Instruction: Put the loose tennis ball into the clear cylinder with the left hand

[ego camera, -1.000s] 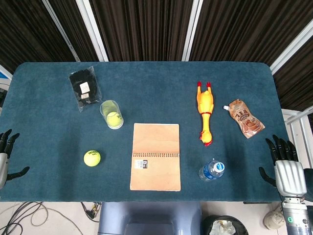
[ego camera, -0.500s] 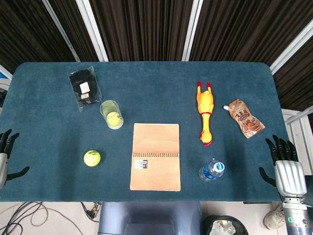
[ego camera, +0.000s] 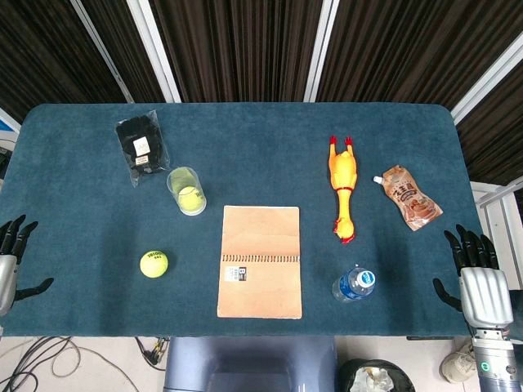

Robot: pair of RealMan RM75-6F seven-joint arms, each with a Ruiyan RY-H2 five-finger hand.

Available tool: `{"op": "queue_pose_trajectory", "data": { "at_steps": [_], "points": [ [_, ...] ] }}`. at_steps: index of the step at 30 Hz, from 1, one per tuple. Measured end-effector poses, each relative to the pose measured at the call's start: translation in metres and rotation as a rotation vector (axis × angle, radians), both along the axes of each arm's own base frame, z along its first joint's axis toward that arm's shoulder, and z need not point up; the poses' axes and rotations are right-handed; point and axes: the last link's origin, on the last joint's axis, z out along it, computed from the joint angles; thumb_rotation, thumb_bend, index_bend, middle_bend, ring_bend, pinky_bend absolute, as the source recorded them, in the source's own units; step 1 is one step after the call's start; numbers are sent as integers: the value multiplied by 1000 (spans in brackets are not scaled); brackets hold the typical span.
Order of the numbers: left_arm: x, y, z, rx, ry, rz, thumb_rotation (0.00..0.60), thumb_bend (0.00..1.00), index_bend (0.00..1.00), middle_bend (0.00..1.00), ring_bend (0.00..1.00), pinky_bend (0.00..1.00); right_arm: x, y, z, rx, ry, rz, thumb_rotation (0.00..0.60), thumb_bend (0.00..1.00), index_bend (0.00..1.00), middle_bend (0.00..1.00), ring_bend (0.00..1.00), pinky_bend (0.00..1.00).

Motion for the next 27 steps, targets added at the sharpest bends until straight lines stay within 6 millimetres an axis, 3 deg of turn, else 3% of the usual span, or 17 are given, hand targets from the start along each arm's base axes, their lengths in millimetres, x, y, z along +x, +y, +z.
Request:
{"op": "queue_pose_trajectory", "data": {
  "at_steps": [12,20,27],
  "points": [
    [26,28,-25,-159,21,-129,600,26,109,20,10,112,1,0,1,-4,0,0,600,352,106,0,5,0],
    [56,47,-63,-343,54,-189,600,26,109,19,9,115,0,1,3,-9,-3,-3,600,352,106,0,6,0],
    [77,53,-104,-479,79,-220,600,26,109,28,38,179,0,1,5,-17,-7,-3,600,351,106,0,5,0]
  ]
}}
